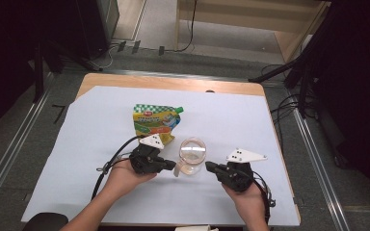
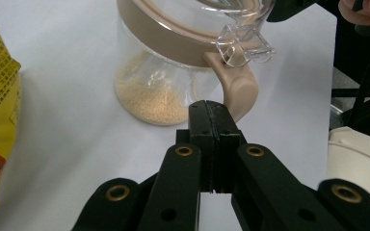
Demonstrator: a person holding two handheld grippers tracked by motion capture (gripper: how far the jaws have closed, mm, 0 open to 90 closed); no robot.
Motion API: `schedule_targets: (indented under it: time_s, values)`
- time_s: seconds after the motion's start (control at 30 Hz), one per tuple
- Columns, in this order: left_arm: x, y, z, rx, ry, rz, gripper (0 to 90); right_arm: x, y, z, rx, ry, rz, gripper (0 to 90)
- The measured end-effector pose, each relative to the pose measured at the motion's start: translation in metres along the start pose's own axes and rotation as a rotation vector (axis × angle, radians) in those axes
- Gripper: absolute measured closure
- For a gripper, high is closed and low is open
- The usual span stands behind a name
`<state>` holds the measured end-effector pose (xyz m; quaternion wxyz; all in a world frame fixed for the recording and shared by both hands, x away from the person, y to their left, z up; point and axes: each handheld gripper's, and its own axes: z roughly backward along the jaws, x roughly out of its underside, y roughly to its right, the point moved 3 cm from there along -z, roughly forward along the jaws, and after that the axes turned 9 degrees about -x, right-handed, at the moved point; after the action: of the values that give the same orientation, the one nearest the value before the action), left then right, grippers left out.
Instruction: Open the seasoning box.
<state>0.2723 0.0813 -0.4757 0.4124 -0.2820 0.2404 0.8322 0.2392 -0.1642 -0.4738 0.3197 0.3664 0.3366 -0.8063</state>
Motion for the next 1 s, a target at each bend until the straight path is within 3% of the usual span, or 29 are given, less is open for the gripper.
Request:
schedule_targets:
  time_s: [0.67, 1.0]
  values:
    - [-0.004, 0.027, -0.011, -0.022, -0.013, -0.054, 90.0, -0.002, -0.001, -0.007, 0.021, 0.007, 0.024, 90.0]
    - [-0.008, 0.037, -0.023, 0.000, 0.004, -0.053, 90.0, -0.006, 0.009, -0.010, 0.052, 0.034, 0.021, 90.0]
